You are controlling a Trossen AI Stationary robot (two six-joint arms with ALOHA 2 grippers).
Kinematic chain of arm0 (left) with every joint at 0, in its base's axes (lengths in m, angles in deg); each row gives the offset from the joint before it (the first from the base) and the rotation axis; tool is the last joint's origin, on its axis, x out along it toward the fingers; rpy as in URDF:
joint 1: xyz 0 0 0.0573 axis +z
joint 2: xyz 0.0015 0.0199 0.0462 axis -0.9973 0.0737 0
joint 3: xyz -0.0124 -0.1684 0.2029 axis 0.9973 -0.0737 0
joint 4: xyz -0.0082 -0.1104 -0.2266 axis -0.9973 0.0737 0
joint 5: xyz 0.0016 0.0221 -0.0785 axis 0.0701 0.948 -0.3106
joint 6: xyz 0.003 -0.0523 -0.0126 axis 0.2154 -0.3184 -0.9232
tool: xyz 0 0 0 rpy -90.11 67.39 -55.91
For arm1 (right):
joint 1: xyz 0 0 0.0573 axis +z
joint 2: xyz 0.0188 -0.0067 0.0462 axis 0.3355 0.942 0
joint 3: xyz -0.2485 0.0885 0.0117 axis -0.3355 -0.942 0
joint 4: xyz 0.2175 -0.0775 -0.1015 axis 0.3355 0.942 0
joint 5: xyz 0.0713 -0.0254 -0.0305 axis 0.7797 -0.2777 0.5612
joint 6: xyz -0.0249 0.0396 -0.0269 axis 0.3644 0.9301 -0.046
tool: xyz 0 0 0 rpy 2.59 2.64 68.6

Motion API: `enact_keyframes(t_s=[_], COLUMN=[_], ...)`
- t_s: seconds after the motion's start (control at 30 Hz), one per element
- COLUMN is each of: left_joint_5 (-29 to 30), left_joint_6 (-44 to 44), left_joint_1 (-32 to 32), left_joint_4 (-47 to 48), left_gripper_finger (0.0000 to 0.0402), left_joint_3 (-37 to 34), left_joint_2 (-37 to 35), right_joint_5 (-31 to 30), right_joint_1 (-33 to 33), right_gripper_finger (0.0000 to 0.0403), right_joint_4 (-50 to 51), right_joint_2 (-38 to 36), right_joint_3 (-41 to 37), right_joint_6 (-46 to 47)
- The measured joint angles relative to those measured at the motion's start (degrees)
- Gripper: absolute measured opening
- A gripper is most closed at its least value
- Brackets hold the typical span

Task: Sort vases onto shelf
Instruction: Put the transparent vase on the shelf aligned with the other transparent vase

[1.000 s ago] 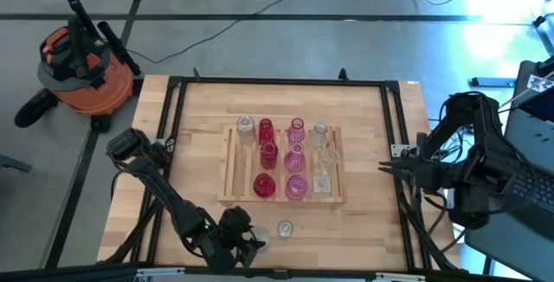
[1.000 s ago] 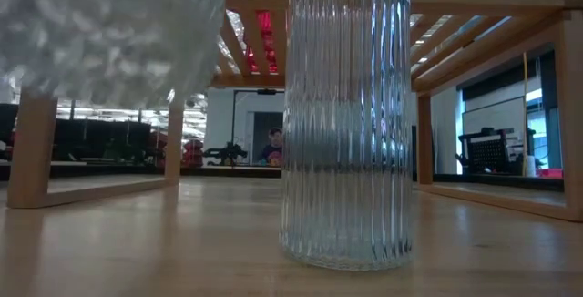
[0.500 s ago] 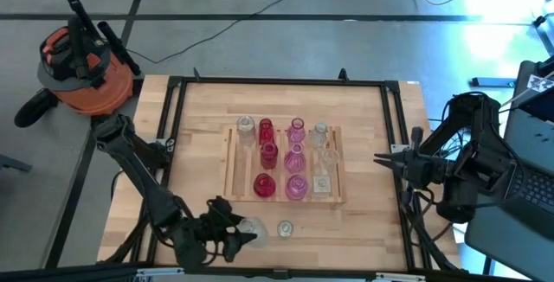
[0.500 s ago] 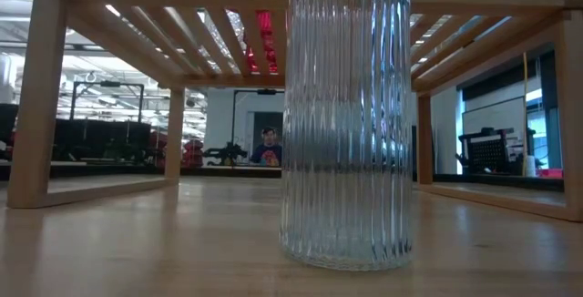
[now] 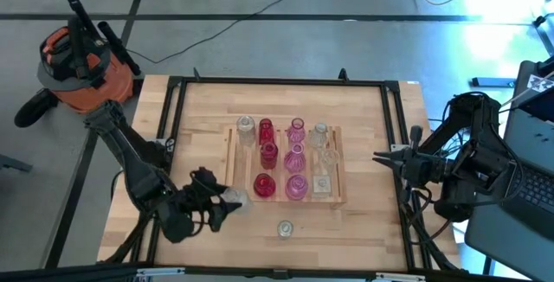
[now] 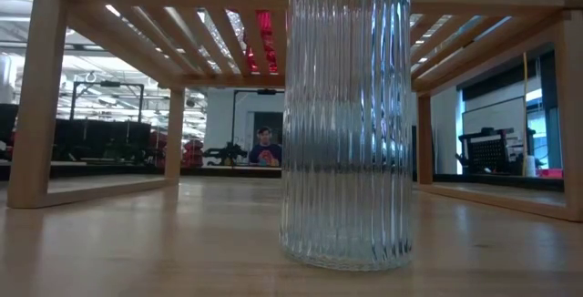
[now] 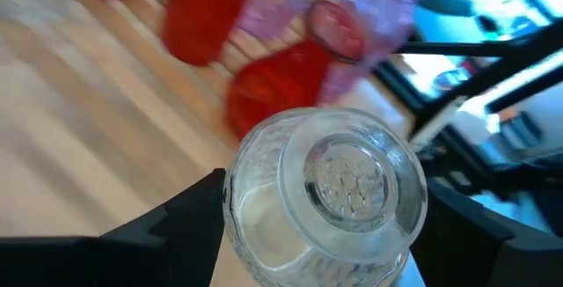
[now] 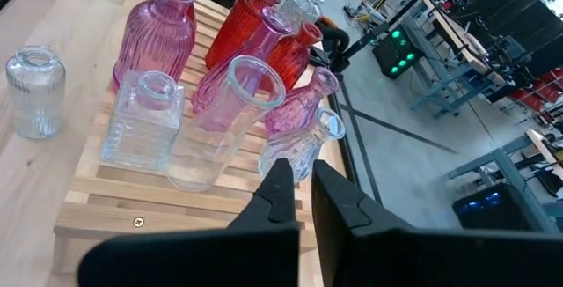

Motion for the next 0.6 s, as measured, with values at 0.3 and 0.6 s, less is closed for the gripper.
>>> enact_keyframes(t_s=[0.3,0.6], left_joint_5=[-2.1,-0.9], left_joint_6=[6.3,9.3], left_joint_1=[6.5,14.9], left_joint_4=[10.4,15.1], left_gripper_finger=[0.0284,0.0284], left_joint_3=[0.1,0.1], left_joint_2=[-2.2,-2.3], right_joint_5=[0.0,0.0], right_joint_1=[0.0,0.0], right_gripper_finger=[0.0001,0.0001], right_joint_4=[-0.2,-0.2], right_joint_2=[0.0,0.0], right_joint_3=[0.0,0.0], right_joint_6=[1.7,4.7])
